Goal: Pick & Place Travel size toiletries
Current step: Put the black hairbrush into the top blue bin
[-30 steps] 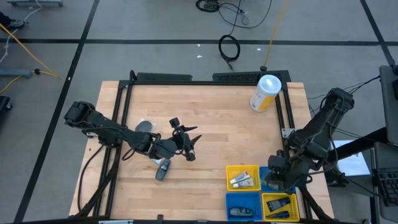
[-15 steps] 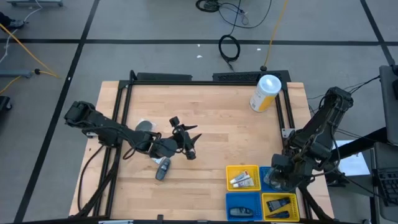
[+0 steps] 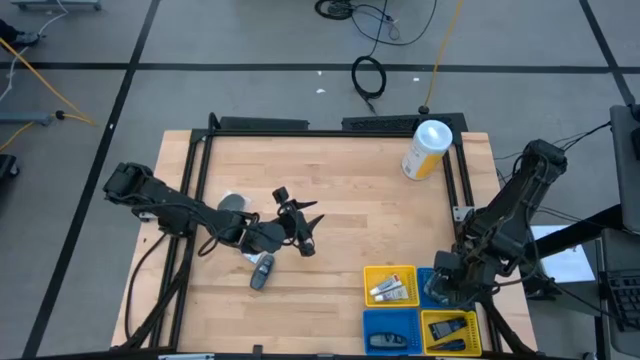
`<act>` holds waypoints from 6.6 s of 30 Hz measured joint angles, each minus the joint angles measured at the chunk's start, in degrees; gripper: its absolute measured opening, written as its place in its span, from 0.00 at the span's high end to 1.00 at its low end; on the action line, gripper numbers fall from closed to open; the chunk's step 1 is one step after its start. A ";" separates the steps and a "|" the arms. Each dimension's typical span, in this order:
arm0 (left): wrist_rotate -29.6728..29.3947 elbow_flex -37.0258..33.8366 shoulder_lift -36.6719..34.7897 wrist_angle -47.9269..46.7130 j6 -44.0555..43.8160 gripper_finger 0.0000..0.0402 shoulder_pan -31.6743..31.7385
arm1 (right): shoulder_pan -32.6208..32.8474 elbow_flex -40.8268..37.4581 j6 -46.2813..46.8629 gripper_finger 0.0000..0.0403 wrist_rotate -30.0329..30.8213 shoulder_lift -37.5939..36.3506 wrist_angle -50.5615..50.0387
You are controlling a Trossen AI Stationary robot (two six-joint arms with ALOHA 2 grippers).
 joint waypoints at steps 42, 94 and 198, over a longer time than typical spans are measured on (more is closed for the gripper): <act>0.00 0.00 0.02 0.00 -0.42 0.57 1.01 | -6.52 -1.76 -8.13 0.55 1.97 -3.83 1.35; 18.91 0.00 -1.08 -79.12 -74.18 0.57 7.25 | -38.80 -1.81 -66.59 0.58 19.54 12.72 51.40; 31.02 -3.65 12.09 -77.80 -66.94 0.83 10.96 | -38.75 -1.81 -66.74 0.58 19.47 12.85 51.49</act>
